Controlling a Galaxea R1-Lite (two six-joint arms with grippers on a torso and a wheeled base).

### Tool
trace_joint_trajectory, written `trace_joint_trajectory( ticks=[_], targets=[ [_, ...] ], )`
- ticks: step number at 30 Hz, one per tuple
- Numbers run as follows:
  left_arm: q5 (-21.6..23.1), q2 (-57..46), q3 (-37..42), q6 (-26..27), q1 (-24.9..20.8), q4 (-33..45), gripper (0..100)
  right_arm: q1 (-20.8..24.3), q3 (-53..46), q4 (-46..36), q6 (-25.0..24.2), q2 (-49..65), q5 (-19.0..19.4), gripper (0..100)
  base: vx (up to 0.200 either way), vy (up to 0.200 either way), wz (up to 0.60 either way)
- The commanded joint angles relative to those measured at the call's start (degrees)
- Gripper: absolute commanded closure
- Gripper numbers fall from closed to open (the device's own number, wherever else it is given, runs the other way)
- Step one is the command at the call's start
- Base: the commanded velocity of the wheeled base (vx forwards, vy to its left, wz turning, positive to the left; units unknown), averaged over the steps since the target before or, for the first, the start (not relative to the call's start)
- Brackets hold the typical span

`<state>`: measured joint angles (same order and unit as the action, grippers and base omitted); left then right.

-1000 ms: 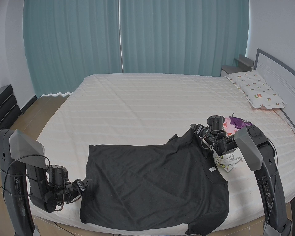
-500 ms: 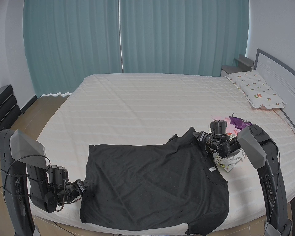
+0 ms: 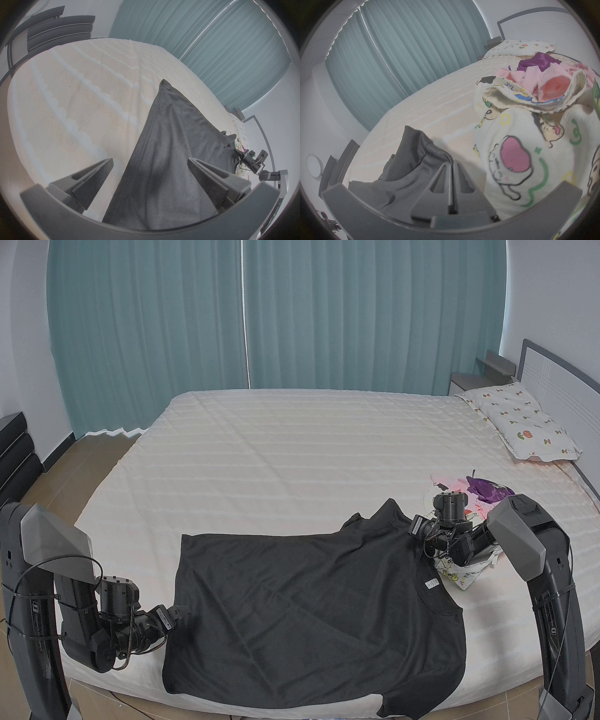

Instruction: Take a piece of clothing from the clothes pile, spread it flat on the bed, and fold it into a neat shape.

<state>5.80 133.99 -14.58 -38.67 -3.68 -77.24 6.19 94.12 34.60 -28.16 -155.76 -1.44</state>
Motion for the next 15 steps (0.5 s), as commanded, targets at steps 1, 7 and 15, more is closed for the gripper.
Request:
trace_joint_trajectory(
  ticks=[1,7,15],
  targets=[
    [0.00,0.22,-0.01,0.00,-0.01,-0.02,0,-1.53,-0.26,-0.06,-0.14,0.54,-0.23,100,0.000,0.000,0.00],
    [0.00,0.22,-0.10,0.00,-0.01,-0.10,0,-1.97,-1.05,0.21,-0.40,0.28,-0.23,100,0.000,0.000,0.00],
    [-0.27,-0.48,-2.47,-1.76,0.25,-0.63,0,-0.48,-5.18,6.45,-0.49,5.03,-0.14,0,0.000,0.000,0.00]
  ],
)
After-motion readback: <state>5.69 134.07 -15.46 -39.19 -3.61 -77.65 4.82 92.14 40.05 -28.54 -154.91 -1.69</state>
